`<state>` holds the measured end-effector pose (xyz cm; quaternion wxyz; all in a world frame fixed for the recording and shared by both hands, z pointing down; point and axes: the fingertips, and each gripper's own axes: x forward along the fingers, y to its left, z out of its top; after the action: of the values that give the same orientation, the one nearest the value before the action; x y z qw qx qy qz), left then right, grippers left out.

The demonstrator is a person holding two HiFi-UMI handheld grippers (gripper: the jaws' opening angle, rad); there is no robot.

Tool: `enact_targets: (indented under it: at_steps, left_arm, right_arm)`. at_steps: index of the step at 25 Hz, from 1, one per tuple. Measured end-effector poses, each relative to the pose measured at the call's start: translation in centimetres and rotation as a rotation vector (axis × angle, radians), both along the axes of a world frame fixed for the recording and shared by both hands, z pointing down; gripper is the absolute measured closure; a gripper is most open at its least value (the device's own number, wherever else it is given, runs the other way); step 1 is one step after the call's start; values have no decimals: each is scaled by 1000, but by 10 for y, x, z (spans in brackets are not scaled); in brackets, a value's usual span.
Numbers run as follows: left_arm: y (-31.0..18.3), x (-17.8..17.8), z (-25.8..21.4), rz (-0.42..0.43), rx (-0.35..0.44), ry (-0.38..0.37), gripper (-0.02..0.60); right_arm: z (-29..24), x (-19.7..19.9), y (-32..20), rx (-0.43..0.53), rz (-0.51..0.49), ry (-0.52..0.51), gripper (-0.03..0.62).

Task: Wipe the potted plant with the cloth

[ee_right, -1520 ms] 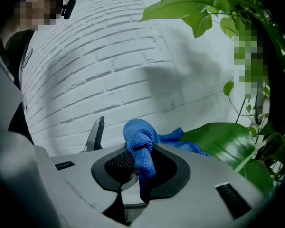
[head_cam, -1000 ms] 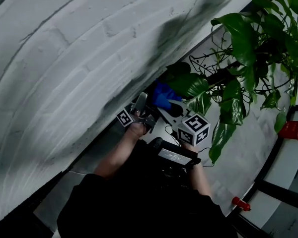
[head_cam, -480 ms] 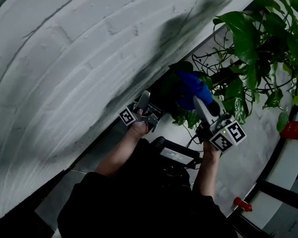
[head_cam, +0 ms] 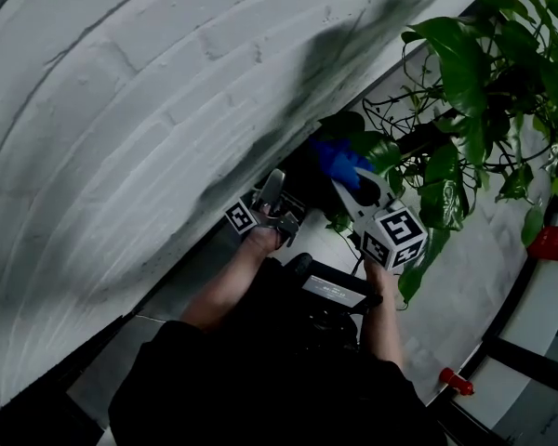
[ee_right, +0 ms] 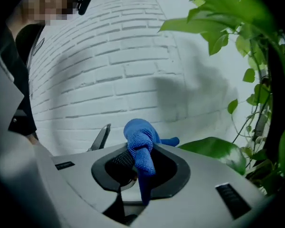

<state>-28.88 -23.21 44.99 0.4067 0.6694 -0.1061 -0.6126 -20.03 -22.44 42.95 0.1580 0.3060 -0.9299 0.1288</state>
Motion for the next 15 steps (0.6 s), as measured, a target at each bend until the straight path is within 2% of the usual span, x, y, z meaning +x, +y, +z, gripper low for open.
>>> enact_targets:
  at_steps: [8, 15]
  left_arm:
    - [7, -14, -5, -42, 20, -19, 121]
    - [12, -22, -2, -59, 10, -16, 121]
  right_arm:
    - [34, -59, 30, -39, -187, 91, 499]
    - [42, -74, 53, -103, -262, 44, 499]
